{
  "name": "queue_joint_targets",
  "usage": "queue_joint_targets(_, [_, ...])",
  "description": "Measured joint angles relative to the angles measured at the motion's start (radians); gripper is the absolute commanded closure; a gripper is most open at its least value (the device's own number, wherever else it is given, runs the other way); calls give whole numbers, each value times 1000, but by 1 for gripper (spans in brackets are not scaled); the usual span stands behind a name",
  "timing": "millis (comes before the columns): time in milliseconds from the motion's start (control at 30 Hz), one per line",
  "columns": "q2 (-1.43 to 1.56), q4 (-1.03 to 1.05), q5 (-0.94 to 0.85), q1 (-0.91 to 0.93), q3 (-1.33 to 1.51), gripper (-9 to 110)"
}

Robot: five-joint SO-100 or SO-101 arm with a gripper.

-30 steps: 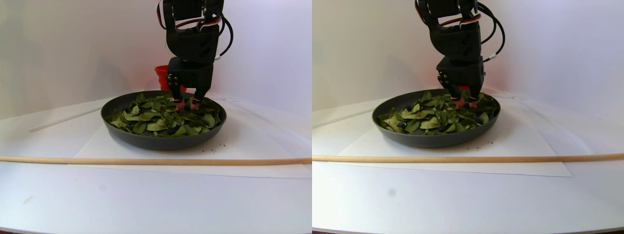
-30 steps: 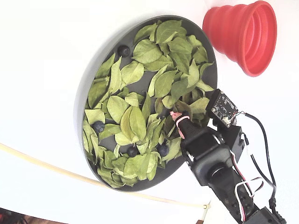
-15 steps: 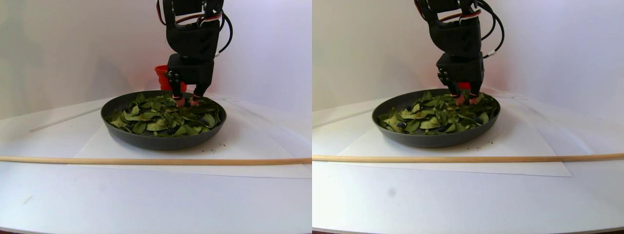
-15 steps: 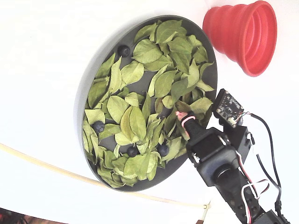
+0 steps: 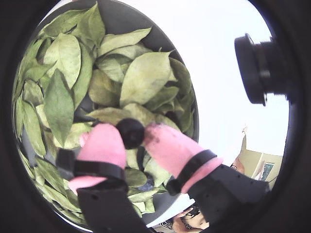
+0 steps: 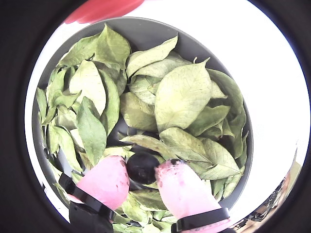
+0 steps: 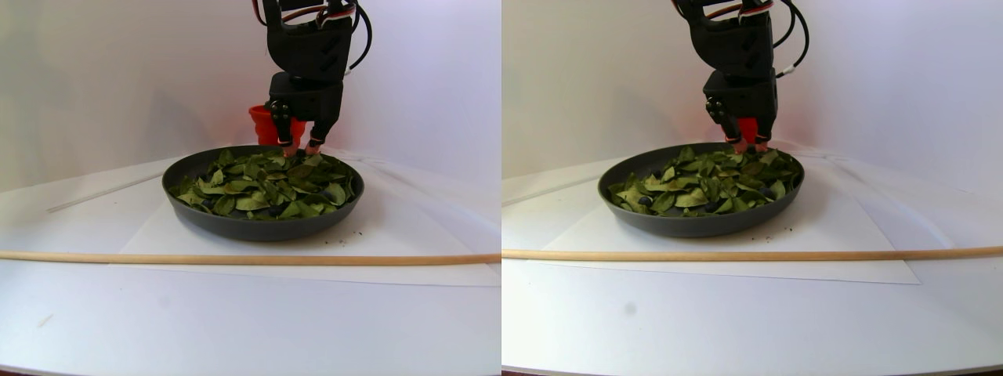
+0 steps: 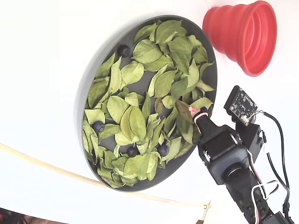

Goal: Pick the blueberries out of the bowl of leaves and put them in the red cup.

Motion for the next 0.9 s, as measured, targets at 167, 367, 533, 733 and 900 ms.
queue_joint_targets(167, [21, 0, -14, -14, -2, 91])
queue_joint_targets(367, [58, 0, -26, -26, -2, 91])
queue_joint_targets(533, [97, 0, -26, -40, -2, 91])
queue_joint_targets(733, [155, 2, -38, -60, 0, 91])
queue_joint_targets(900, [184, 2, -38, -67, 0, 91])
